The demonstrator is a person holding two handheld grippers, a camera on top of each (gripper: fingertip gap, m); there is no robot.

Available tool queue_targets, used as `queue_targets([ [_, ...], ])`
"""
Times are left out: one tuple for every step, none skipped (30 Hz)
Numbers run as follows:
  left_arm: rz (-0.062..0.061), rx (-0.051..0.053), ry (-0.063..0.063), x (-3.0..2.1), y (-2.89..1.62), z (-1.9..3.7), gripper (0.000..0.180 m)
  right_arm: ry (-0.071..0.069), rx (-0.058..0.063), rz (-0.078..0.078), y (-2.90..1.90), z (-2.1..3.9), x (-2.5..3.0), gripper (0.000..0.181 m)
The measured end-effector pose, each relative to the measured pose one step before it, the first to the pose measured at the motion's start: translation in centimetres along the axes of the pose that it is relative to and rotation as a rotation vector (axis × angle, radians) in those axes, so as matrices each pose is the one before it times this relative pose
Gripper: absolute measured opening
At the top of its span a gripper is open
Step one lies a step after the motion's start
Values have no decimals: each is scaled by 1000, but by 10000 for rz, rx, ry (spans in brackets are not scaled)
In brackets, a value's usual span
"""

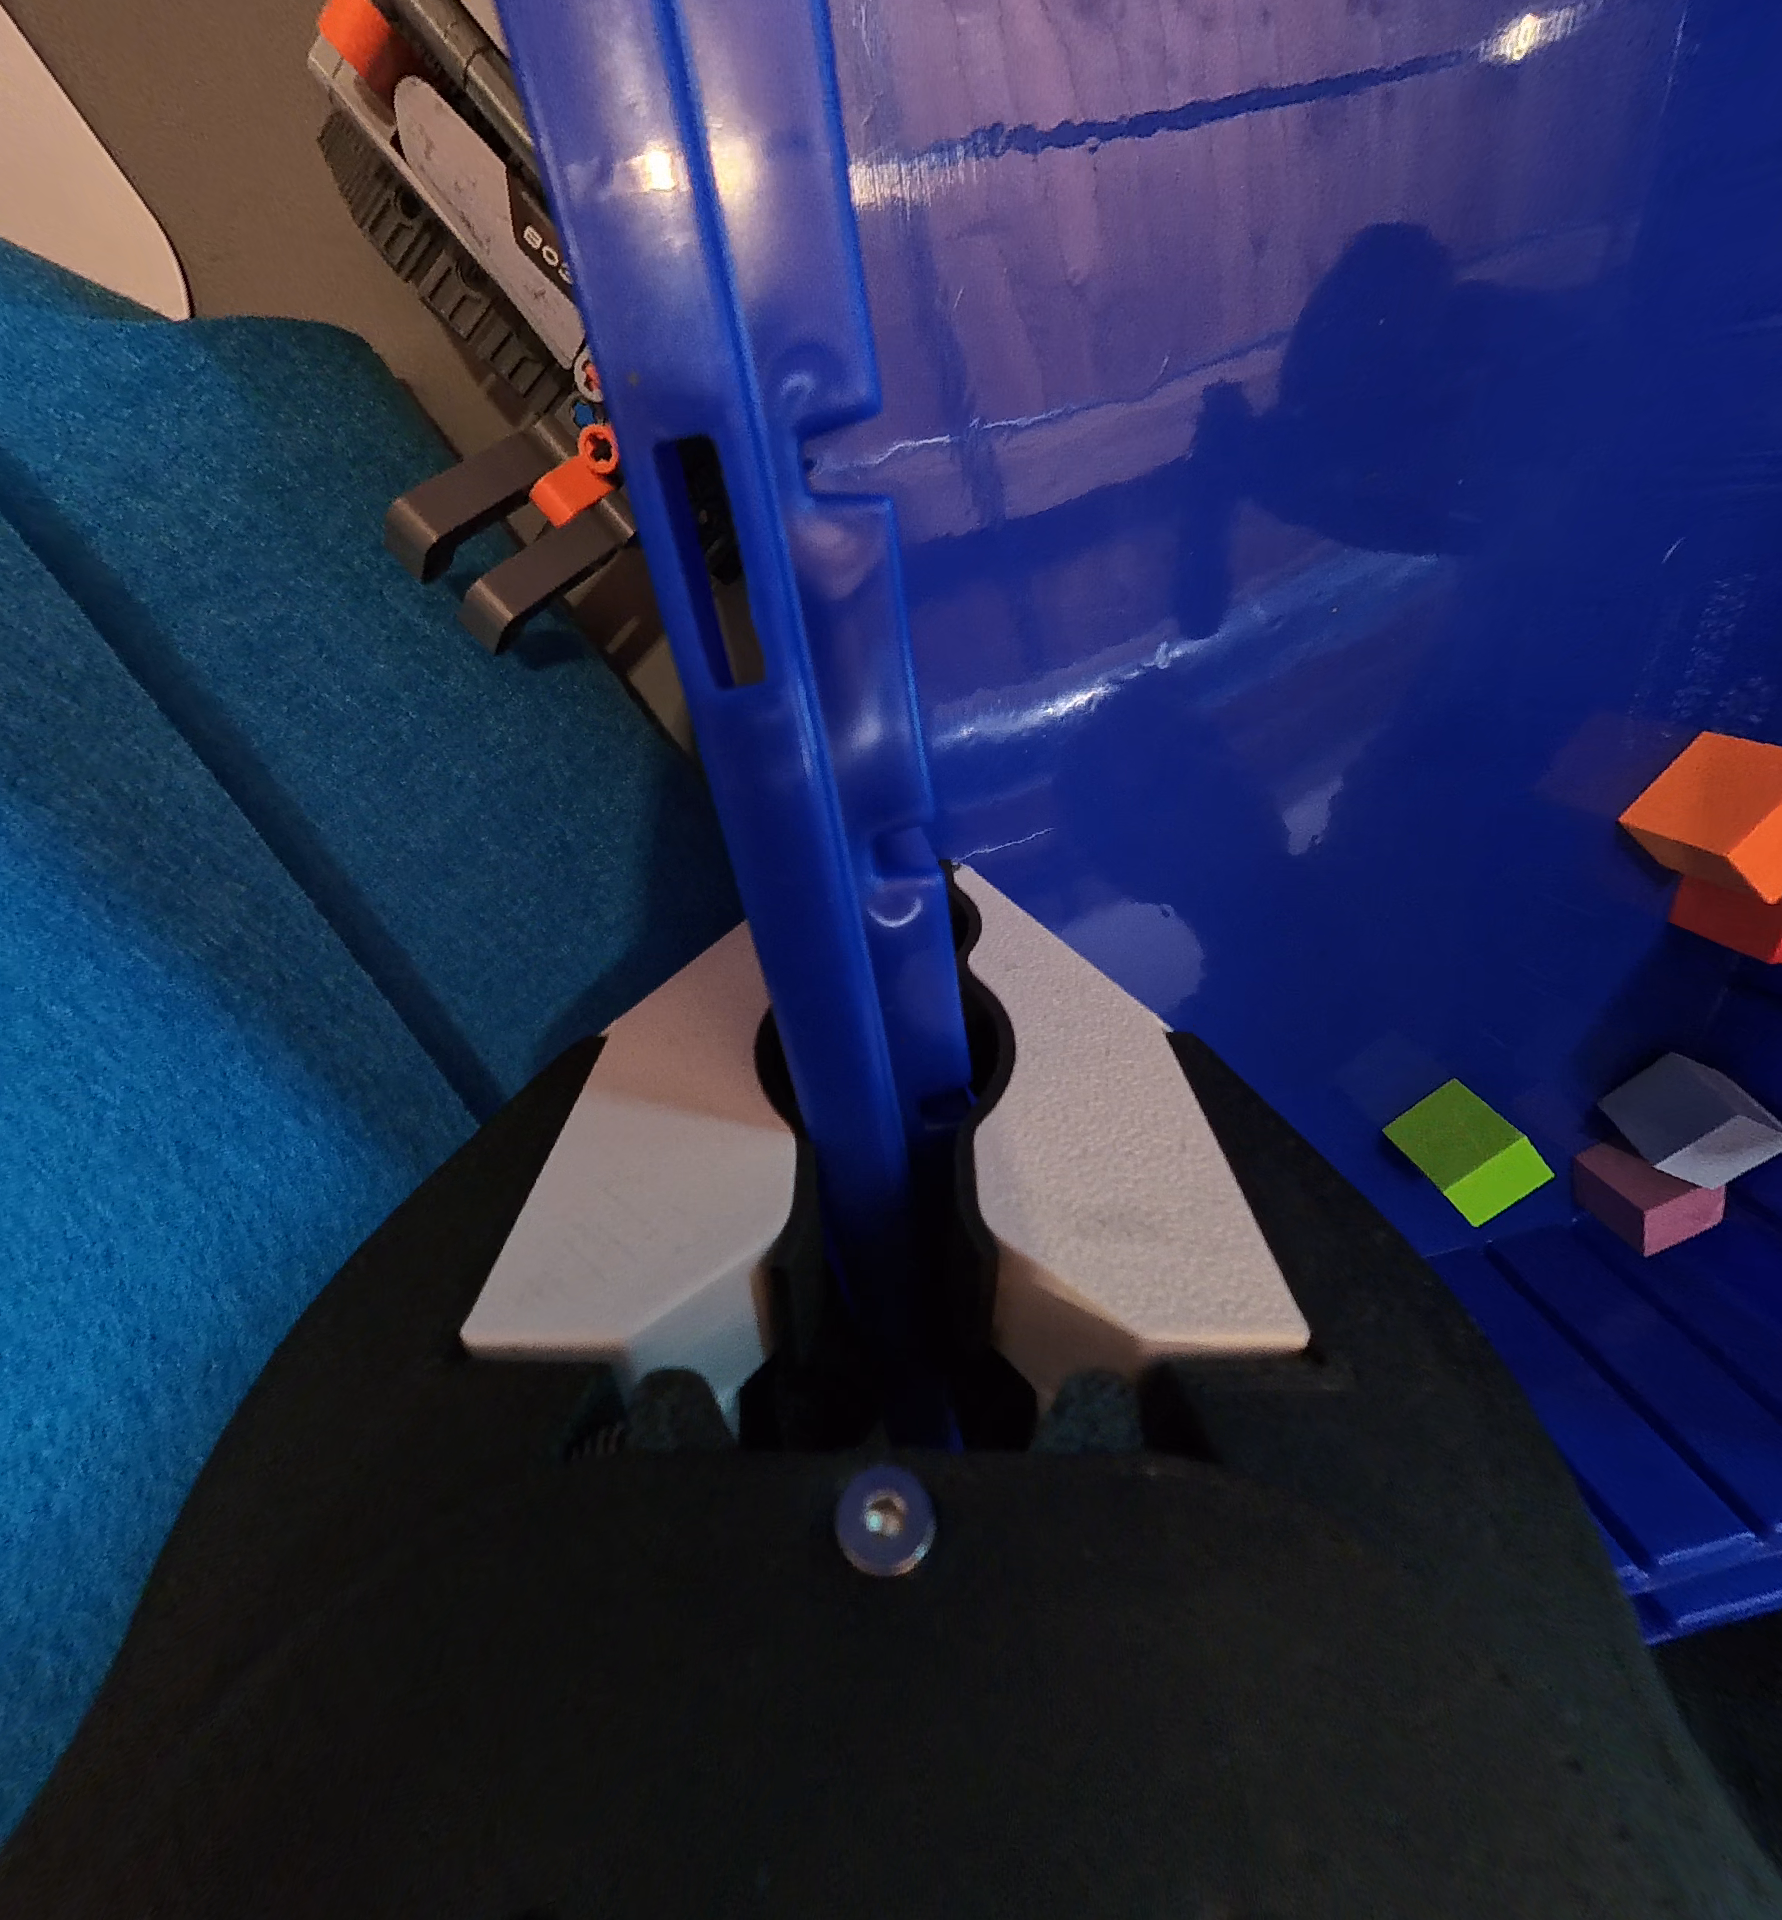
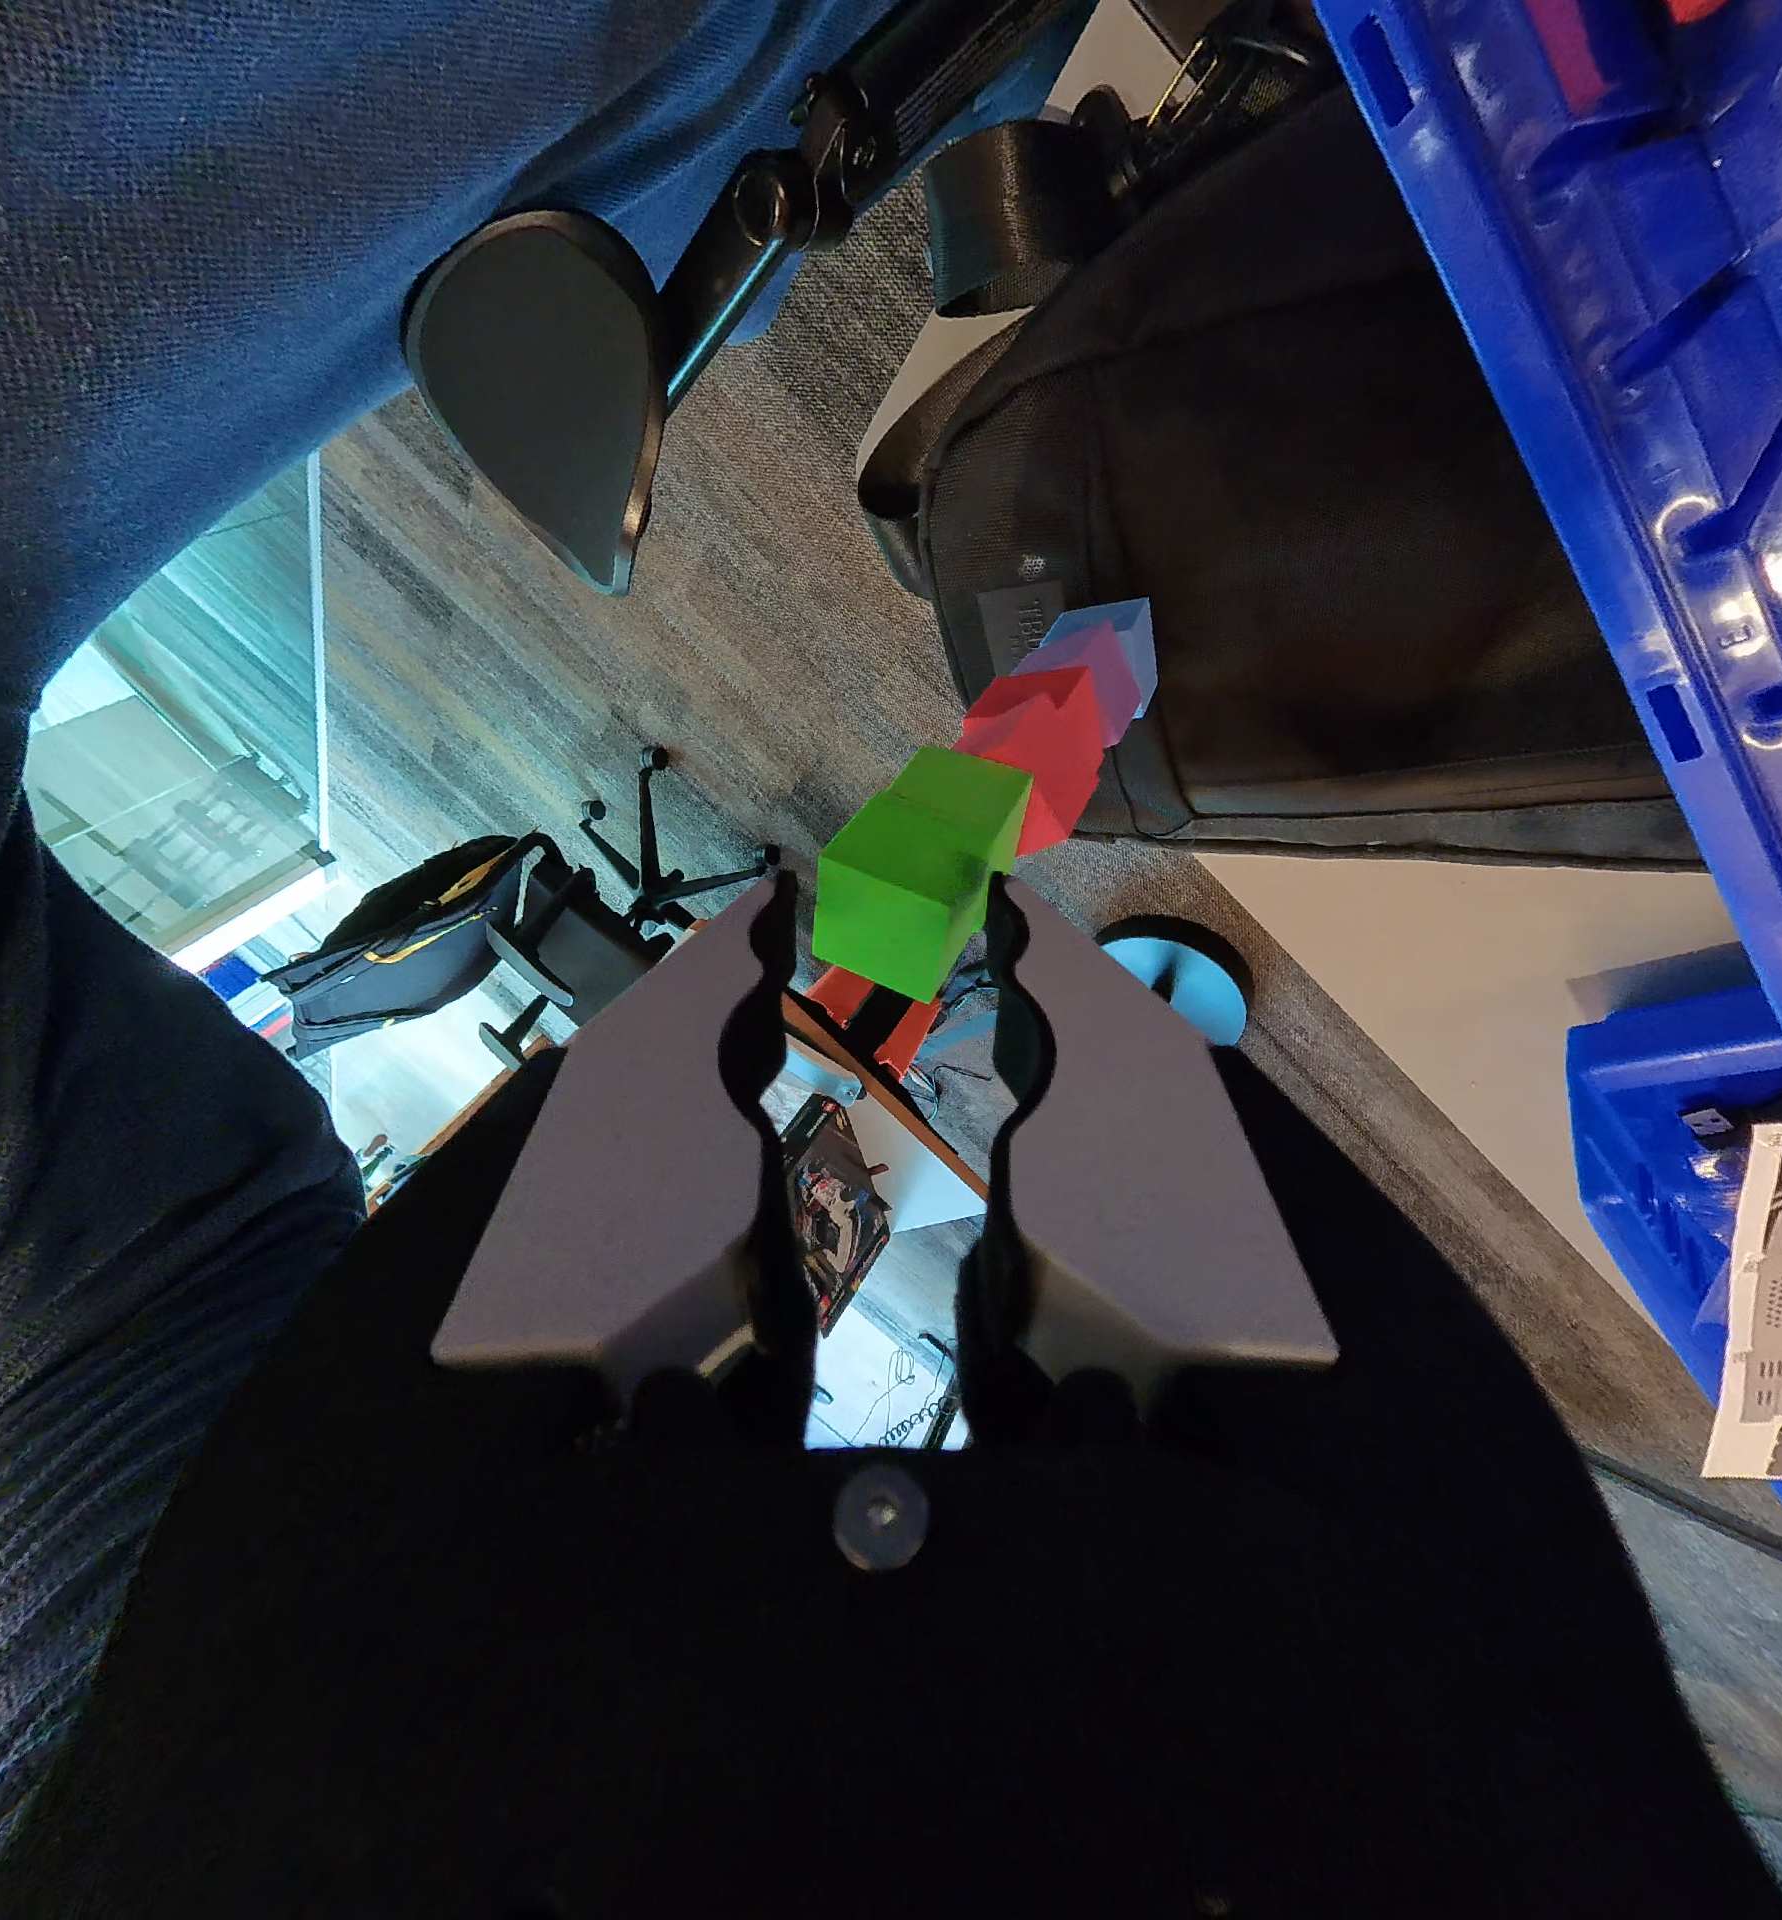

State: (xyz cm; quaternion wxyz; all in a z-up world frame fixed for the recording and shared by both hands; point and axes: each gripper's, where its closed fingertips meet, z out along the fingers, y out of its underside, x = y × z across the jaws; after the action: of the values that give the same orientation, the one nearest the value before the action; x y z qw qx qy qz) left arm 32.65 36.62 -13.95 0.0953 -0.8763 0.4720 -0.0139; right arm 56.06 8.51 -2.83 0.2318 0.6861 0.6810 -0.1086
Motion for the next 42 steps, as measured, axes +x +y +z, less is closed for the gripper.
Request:
queue_targets([
  [0,2,1,2,-1,11,17,6,27,-10,-17,-36,-4,36],
  [2,1,0,-4,-15,4,17,1,42,11,-38,-40,2,37],
  [3,0,3,-1,-14,3,17,13,8,29,23,-26,25,38],
  [4,-2,5,1,-10,1,17,41,-17,6,56,-25,45,39],
  [8,-1,1,7,-15,2,17,33,22,6,26,-70,8,40],
  [5,4,-3,-2,-14,4,17,43,65,24,-17,-146,-2,42],
  [-2,7,4,-3,9,12,17,80,125,-2,-44,-255,-18,42],
  [-1,7,11,3,-7,5,17,114,183,-22,-87,-353,-32,43],
  [0,6,16,5,-19,7,17,196,208,22,-53,-473,48,45],
  [2,6,16,6,-8,-5,17,318,256,66,-43,-621,158,50],
  [-1,6,11,16,-8,4,17,331,358,54,-114,-752,74,53],
  [-2,6,6,4,-1,3,17,358,435,49,-156,-835,27,53],
  [4,23,11,2,-17,4,16,470,414,86,-86,-897,110,53],
  [-20,15,20,-10,7,18,16,537,399,115,-19,-893,143,53],
  [-9,6,6,-9,-20,28,17,505,433,105,-63,-866,35,52],
  [3,4,-4,-1,-39,-12,16,504,467,118,-97,-829,-24,52],
  [-8,-11,-6,-3,-22,-11,16,421,453,115,-67,-747,-214,51],
  [-6,-11,1,5,-21,-11,16,369,400,72,18,-591,-387,50],
  [-2,-11,0,1,-22,-11,16,442,360,128,50,-499,-303,46],
  [12,-13,-10,5,-23,-3,16,364,310,176,69,-356,-469,45],
  [16,-10,-7,1,-23,-22,16,277,265,110,87,-233,-712,46],
  [8,-8,4,-7,-17,-10,16,376,303,165,28,-197,-580,46],
  [6,-3,3,-3,-10,1,16,364,395,318,-151,-179,-552,46],
  [9,3,0,-1,-12,3,16,218,373,288,-136,-77,-839,46],
  [7,3,1,3,-11,13,16,329,384,222,-129,-55,-798,47],
  [15,6,-3,-3,-26,7,16,422,552,330,-348,-79,-669,47],
  [15,8,-4,3,-23,7,16,166,615,306,-441,42,-1128,48],
  [14,12,7,5,-24,9,16,21,589,168,-411,293,-1463,51],
  [18,13,17,2,-25,1,16,92,586,227,-374,563,-1354,55],
  [11,11,14,3,-22,-1,16,32,467,312,-181,827,-1386,56],
  [20,5,0,3,-31,17,16,-72,421,307,-71,1068,-1476,58],
  [24,12,-4,-7,-45,-8,16,1,531,395,-175,1280,-1195,62],
  [15,9,-6,3,-46,11,16,78,503,463,-65,1401,-906,62],
  [17,15,-1,3,-46,14,16,-93,444,436,101,1583,-1067,63],
  [15,15,7,-2,-57,18,16,19,413,564,183,1732,-713,65],
  [14,15,8,3,-44,5,16,443,383,665,253,1724,149,71],
  [8,9,2,-3,-46,23,16,321,423,612,286,1728,58,70],
  [18,10,-3,-5,-54,4,16,232,305,607,536,1742,-19,71],
  [14,3,-3,-2,-45,0,16,393,289,612,593,1641,331,71],
  [8,7,3,3,-19,7,16,370,356,606,472,1411,397,74],
  [8,14,0,8,-25,0,16,444,226,446,528,1186,546,79],
  [12,21,-11,-7,-20,12,16,718,197,158,458,962,925,84],
])
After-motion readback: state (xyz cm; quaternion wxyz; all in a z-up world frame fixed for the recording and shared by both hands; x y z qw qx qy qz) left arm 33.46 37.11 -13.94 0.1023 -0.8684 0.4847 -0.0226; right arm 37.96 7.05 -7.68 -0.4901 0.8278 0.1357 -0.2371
